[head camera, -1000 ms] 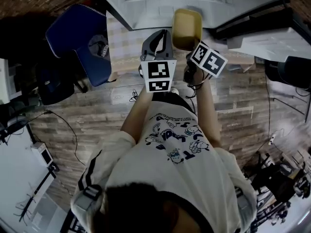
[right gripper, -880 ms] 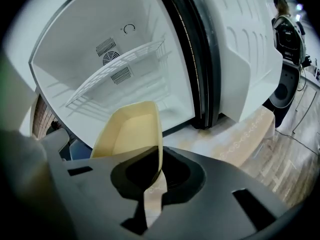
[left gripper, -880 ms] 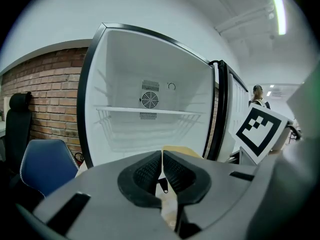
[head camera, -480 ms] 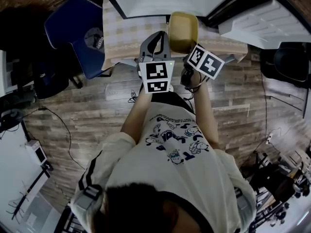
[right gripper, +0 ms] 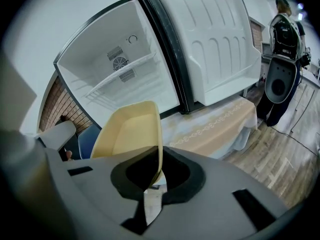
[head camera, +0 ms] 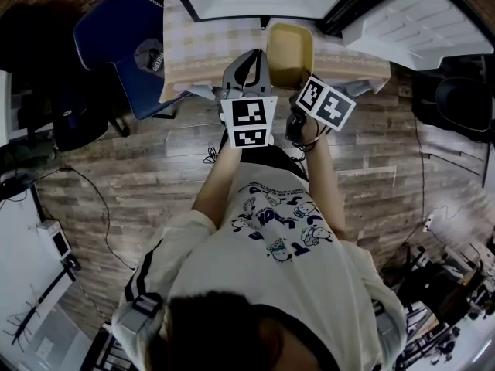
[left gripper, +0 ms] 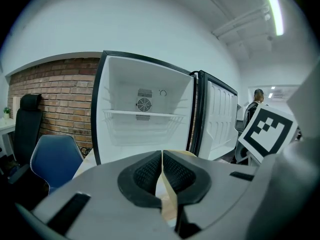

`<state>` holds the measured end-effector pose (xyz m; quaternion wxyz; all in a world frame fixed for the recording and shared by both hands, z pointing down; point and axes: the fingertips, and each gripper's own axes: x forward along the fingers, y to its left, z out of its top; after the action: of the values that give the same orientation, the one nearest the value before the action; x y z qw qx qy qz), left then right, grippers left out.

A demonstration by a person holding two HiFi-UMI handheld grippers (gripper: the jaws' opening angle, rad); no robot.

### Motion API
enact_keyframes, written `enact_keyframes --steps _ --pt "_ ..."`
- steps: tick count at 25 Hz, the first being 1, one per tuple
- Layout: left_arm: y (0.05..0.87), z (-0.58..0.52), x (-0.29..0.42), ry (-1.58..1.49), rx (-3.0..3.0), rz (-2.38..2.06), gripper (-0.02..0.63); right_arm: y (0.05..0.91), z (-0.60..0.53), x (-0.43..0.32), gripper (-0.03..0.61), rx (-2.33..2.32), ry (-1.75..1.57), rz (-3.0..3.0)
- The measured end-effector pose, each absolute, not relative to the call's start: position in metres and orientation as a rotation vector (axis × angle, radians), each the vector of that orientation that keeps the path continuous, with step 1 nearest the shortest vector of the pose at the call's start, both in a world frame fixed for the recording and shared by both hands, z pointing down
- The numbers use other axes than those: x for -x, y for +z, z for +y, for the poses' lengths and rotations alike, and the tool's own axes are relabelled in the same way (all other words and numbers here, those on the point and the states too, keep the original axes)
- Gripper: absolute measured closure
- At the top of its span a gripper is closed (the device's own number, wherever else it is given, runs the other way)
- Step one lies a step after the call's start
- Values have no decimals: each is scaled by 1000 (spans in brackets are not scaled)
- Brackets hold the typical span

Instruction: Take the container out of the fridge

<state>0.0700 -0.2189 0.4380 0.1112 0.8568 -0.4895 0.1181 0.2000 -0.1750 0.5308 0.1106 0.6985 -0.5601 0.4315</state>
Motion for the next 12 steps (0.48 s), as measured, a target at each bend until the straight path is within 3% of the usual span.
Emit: enact_keyframes --steps 12 --pt "433 -197 -66 346 -2526 -1448 591 526 -152 -194 538 -2059 1287 -1654"
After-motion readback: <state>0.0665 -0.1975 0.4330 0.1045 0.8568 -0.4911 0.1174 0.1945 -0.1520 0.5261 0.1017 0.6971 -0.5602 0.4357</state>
